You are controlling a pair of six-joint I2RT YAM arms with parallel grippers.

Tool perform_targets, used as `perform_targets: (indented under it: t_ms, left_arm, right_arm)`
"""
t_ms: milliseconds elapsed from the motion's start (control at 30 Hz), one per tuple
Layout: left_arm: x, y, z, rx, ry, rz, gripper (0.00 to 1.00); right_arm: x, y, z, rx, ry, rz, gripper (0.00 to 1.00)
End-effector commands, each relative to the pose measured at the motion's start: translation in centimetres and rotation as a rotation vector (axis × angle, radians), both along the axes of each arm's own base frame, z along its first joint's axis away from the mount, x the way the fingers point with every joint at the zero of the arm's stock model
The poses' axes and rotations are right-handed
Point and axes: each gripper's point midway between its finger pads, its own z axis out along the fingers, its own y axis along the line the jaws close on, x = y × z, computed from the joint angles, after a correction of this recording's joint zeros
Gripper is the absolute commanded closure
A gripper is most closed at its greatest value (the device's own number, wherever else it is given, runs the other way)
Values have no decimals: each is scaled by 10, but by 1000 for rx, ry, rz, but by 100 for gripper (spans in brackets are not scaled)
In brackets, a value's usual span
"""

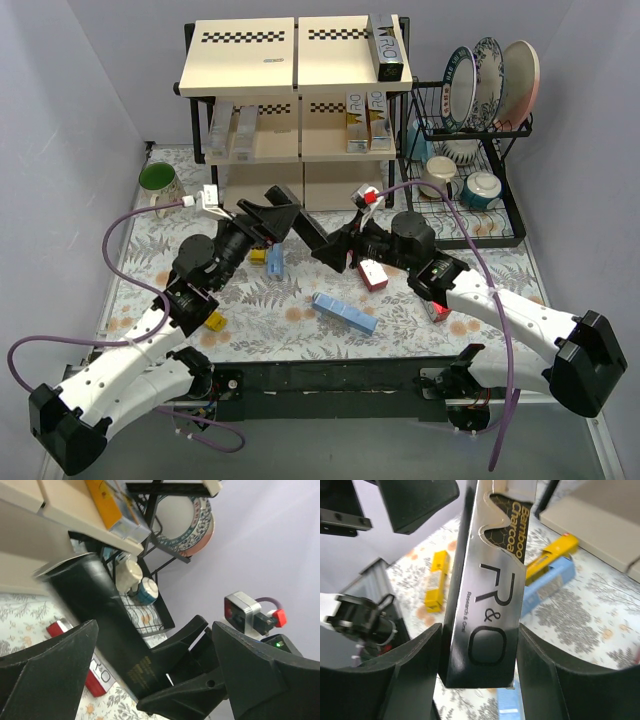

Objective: Place and organize the toothpastes onto the shelf
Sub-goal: Pick up the toothpaste from the center of the board.

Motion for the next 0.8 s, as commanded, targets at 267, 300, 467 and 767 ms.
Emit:
perform_targets:
  t_ms: [267,300,467,767]
  left_arm:
    - [14,-2,-31,-7,214,48,2]
    - [14,0,-32,1,220,58,2]
    - [8,20,-26,56,203,119,2]
    - [4,63,-31,280,130,277,2]
  right_arm:
    - [14,1,21,-60,-160,-92,63]
    - [15,1,20,-62,-158,-94,65]
    - [11,-1,15,-71,-161,-83,66]
    - [20,-9,81,-11,-357,-135,67]
